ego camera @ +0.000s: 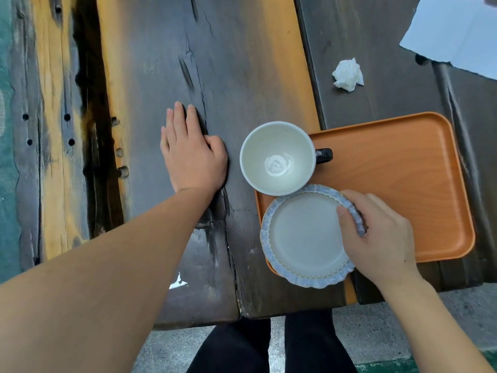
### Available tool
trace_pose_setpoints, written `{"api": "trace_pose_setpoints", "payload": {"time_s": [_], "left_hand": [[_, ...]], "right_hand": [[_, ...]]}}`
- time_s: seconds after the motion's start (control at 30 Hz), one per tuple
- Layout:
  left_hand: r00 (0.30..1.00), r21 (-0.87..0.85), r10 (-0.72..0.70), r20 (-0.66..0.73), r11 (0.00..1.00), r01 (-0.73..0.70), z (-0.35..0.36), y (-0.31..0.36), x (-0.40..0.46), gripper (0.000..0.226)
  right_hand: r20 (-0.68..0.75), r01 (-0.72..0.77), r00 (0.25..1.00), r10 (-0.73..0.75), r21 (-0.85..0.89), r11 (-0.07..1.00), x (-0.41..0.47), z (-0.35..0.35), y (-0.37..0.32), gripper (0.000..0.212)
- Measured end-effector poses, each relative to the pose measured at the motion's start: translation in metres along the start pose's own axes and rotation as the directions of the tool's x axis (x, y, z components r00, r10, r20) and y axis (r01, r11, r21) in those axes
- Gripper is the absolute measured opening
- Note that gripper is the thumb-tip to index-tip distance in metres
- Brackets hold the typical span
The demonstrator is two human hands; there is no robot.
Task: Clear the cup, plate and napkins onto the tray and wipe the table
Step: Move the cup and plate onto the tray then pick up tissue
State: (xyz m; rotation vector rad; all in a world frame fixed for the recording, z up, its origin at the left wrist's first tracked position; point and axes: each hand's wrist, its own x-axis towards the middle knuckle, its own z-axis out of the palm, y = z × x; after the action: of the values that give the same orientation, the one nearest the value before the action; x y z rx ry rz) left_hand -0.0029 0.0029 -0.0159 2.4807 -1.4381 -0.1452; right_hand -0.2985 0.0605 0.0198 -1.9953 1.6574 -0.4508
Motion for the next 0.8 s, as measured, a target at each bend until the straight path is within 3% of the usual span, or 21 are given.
{"api": "trace_pose_setpoints", "payload": {"time_s": [0.17, 0.5, 0.7, 0.8], "left_hand": [[1.000, -0.009, 0.010, -0.004, 1.000, -0.010, 0.002, -0.001, 0.000, 0.062], [0.999, -0.032, 0.005, 0.033, 0.999, -0.004, -0.005, 0.000, -0.001, 0.061], [0.991, -0.034, -0.038, 0.127, 0.999, 0.042, -0.019, 0.009, 0.001, 0.062], [0.979, 0.027, -0.085, 0.183, 0.996, 0.082, -0.031, 0.017, 0.013, 0.051]], "right_hand": [[-0.069, -0.005, 0.998, 0.010, 0.066, 0.998, -0.001, 0.004, 0.002, 0.026], [-0.069, -0.046, 0.996, 0.054, 0.117, 0.992, -0.002, 0.006, 0.002, 0.026], [0.027, -0.116, 0.993, 0.114, 0.094, 0.989, -0.001, 0.004, 0.000, 0.030], [0.159, -0.147, 0.979, 0.129, 0.109, 0.983, 0.004, -0.005, -0.003, 0.031]]}}
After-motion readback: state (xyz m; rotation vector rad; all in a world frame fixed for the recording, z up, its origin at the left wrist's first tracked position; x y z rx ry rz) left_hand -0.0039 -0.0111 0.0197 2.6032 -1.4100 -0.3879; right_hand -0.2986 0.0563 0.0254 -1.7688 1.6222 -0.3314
